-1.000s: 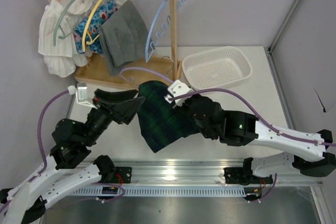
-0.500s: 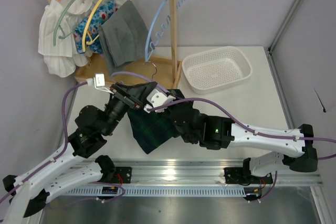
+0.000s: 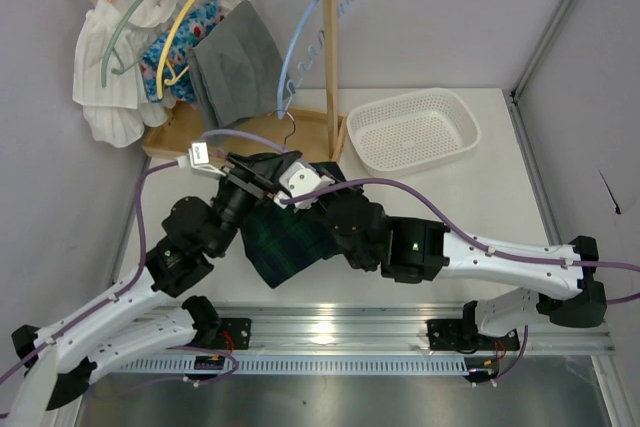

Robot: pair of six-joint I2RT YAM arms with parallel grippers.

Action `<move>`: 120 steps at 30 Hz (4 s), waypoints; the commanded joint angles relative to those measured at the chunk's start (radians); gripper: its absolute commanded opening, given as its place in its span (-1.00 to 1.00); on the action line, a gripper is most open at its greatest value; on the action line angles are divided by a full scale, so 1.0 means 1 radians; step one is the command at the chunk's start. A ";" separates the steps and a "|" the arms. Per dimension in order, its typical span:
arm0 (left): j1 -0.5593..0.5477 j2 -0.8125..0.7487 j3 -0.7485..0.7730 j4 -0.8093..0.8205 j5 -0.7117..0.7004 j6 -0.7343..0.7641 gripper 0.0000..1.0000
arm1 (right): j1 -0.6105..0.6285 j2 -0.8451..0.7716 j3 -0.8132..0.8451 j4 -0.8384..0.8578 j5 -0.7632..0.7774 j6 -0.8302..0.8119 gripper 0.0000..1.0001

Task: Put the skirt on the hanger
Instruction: Place skirt on hanger

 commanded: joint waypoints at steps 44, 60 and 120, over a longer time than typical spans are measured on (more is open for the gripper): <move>0.467 0.017 0.272 -0.116 0.620 -0.249 -1.00 | -0.280 -0.482 -0.243 -0.038 -0.825 0.664 0.65; 0.467 0.099 0.276 -0.029 0.777 -0.269 -0.99 | -0.246 -0.187 -0.129 0.151 -1.028 0.625 0.41; 0.176 0.179 0.641 -0.856 -0.035 0.356 0.80 | 0.004 -0.004 0.070 0.117 -0.287 0.914 -1.00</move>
